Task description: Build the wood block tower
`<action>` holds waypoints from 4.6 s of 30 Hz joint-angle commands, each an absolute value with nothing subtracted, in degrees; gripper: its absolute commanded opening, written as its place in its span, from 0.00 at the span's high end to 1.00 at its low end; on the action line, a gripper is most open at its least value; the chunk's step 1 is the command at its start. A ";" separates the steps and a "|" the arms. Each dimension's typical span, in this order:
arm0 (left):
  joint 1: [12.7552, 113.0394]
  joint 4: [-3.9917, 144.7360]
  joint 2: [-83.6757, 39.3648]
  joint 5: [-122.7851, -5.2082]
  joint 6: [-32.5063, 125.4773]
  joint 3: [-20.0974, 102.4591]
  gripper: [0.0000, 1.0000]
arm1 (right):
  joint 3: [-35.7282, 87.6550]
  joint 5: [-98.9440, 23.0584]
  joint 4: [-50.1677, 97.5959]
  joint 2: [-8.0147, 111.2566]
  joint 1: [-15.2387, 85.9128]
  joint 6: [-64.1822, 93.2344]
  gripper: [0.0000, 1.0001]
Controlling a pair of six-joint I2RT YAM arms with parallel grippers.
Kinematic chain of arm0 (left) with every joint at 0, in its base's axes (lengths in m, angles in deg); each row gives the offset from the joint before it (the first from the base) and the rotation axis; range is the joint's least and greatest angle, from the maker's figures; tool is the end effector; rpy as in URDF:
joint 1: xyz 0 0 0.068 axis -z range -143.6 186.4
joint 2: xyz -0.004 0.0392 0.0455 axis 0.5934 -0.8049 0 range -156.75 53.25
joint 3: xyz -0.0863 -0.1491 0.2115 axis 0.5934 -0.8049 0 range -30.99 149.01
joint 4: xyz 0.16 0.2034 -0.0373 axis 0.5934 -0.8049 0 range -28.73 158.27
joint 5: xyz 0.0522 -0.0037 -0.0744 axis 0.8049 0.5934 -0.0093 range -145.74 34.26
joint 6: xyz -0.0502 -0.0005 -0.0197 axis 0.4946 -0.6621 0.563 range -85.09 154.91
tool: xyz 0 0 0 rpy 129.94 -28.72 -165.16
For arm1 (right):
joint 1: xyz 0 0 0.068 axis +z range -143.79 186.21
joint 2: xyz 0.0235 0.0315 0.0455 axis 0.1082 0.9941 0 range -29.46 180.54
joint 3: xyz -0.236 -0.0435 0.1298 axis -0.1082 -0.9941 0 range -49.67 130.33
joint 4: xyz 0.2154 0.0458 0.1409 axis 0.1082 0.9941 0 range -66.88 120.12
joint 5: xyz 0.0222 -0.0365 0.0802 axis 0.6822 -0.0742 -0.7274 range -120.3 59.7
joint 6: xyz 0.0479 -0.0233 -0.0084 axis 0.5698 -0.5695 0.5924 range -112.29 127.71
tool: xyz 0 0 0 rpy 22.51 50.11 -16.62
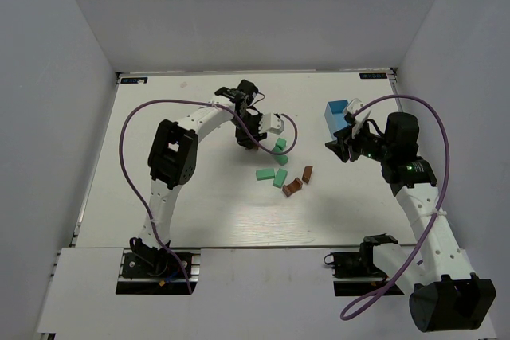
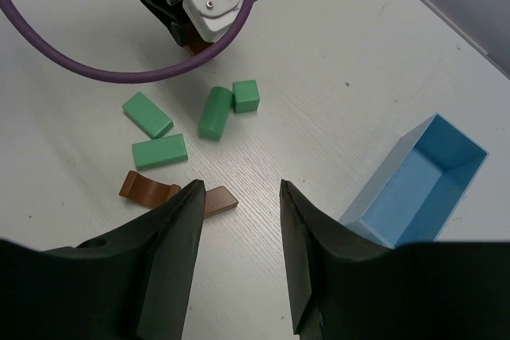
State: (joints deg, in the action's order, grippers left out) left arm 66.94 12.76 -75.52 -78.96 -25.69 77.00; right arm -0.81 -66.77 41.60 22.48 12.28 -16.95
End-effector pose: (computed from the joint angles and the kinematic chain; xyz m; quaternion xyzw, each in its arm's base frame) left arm 0.3898 -0.2464 0.1848 0.7113 0.6637 -0.1627 0.1647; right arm 0.1970 0.0422 0.3303 -0.3778 0.7106 0.1690 0.5690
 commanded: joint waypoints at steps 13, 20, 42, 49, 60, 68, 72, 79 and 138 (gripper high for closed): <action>66.19 12.11 -73.14 -81.84 -22.05 76.24 0.79 | -1.42 -68.97 41.49 21.43 11.57 -17.69 0.51; 66.19 12.11 -73.14 -80.78 -21.43 75.71 0.67 | -1.24 -69.24 40.70 21.52 11.31 -17.69 0.51; 66.19 14.30 -71.47 -75.86 -19.76 75.10 0.00 | -1.60 -70.20 41.93 21.08 10.34 -17.95 0.51; 66.19 15.53 -72.08 -73.32 -19.76 74.48 0.02 | -1.51 -70.56 42.02 21.08 10.08 -18.04 0.51; 67.34 18.25 -71.56 -70.77 -19.76 73.43 0.12 | -1.68 -70.82 42.02 21.34 9.90 -18.13 0.51; 67.34 19.84 -71.03 -68.83 -19.76 72.28 0.13 | -1.68 -70.91 42.02 21.34 9.73 -18.13 0.51; 67.34 19.84 -71.03 -67.78 -19.76 72.28 0.16 | -1.77 -71.00 41.93 21.25 9.81 -18.22 0.51; 67.34 20.37 -71.03 -67.25 -19.76 72.28 0.17 | -1.77 -71.00 42.19 21.34 9.64 -18.22 0.51; 66.72 50.87 16.95 -58.37 30.34 9.00 0.20 | -2.30 -60.80 44.65 45.77 34.77 -59.26 0.26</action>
State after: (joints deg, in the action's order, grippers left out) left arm 66.94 51.60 17.22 -57.71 31.09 7.86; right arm -1.64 -62.75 47.33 46.96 34.42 -58.55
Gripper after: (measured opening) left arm 0.805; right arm 0.734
